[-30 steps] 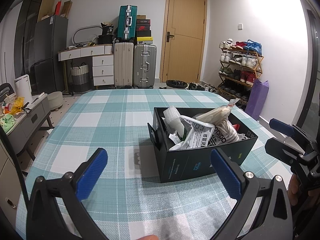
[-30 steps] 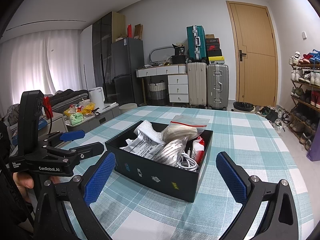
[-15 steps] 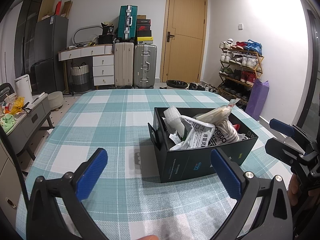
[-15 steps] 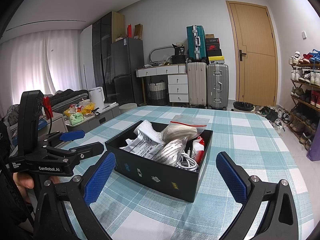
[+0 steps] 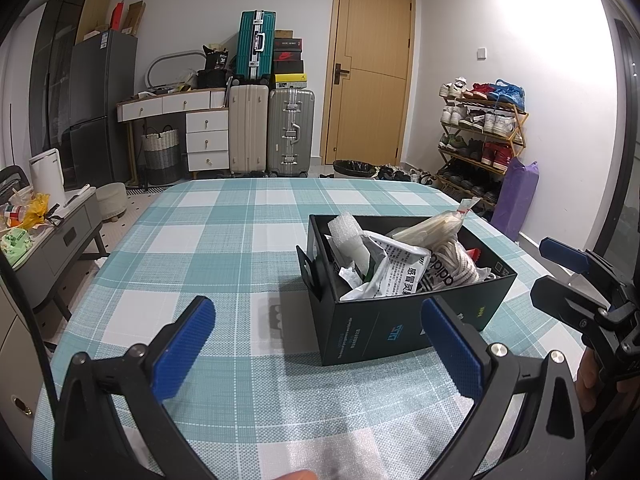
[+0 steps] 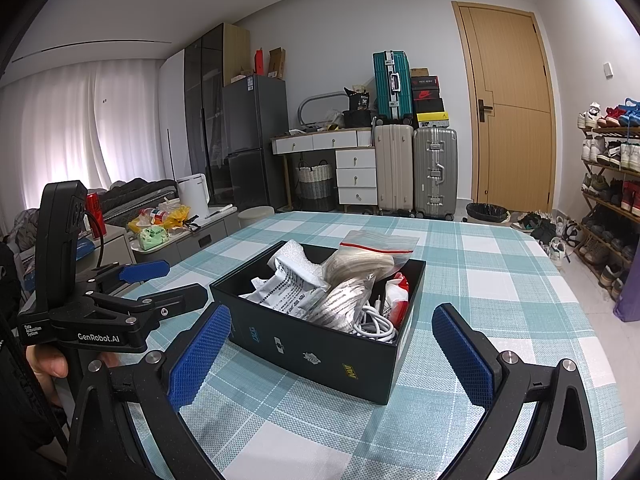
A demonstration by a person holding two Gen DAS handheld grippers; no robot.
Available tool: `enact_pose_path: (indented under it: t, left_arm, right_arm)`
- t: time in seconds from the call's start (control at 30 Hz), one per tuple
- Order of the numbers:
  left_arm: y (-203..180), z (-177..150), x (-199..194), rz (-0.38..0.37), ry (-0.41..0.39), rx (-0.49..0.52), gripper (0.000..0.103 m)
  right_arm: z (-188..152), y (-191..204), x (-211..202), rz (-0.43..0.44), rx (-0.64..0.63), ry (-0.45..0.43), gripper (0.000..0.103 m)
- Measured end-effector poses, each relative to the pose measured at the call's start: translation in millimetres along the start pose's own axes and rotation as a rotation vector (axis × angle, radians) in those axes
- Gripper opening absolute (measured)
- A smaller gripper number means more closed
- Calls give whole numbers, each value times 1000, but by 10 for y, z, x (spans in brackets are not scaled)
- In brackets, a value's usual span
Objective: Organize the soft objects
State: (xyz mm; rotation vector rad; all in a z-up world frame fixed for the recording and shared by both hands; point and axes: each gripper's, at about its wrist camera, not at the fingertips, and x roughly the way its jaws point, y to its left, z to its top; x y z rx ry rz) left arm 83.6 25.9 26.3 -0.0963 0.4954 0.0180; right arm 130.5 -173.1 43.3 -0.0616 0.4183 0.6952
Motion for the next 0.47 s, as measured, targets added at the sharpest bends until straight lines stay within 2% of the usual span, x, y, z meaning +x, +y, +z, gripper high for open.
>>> enact_pose_path:
  t: [0.47]
  left_arm:
    - [42, 13, -11, 6, -1, -3, 103]
  right_arm:
    - [2, -2, 0, 1, 0, 0, 103]
